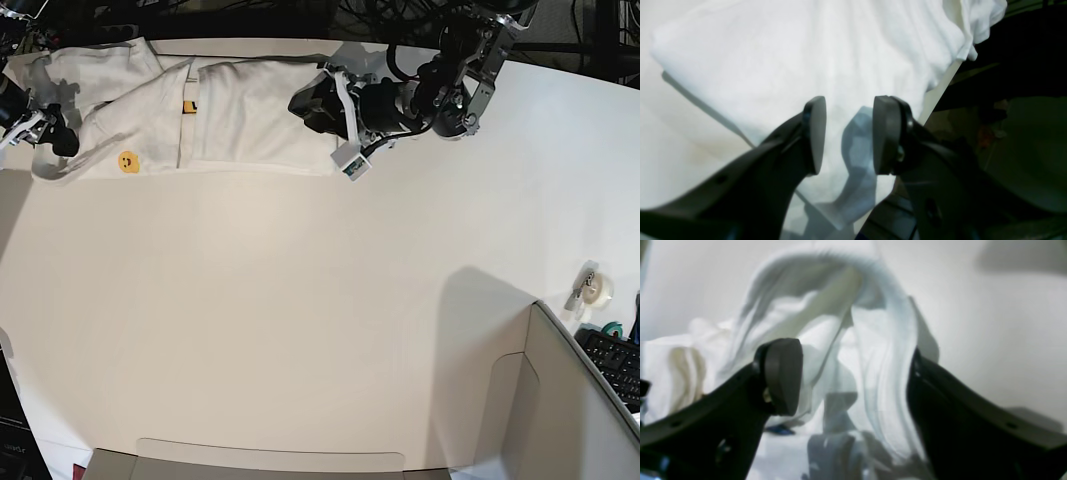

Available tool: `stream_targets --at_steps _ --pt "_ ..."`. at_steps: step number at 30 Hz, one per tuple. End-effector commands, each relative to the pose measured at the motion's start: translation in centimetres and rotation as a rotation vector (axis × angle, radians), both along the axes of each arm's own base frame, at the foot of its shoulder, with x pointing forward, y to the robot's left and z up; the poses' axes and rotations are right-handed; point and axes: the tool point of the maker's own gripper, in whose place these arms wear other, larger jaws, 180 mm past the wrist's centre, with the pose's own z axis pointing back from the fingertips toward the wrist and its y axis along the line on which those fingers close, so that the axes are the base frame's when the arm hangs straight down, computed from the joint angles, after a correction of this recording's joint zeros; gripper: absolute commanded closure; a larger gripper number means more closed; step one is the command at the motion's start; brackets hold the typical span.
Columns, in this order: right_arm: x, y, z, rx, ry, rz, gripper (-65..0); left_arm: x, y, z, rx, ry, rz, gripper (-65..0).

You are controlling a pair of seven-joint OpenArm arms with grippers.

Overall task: Layout the t-shirt on the table in an organized manner, then fold the t-shirt properly
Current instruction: 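Hold the shirt with the left gripper and push it further toward the right gripper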

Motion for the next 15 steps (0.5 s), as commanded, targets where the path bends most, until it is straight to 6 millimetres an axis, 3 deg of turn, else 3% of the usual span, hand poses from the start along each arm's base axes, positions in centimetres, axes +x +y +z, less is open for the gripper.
stream_targets --at_steps 1,9,15 --pt "-9.3 1.0 -5.8 -0.057 0.482 0.127 -39.3 0.5 -0.3 1.1 -0.034 -0.026 0.001 -20.9" --pt "-10.7 0.8 -6.1 -0.060 0.514 0.130 -39.3 0.6 -0.4 1.2 -0.035 -0.031 0.001 -20.9" --pt "-11.1 2.9 -7.0 -0.061 0.561 0.236 -39.3 0.8 -0.4 1.3 -0.037 -0.034 0.001 -20.9"
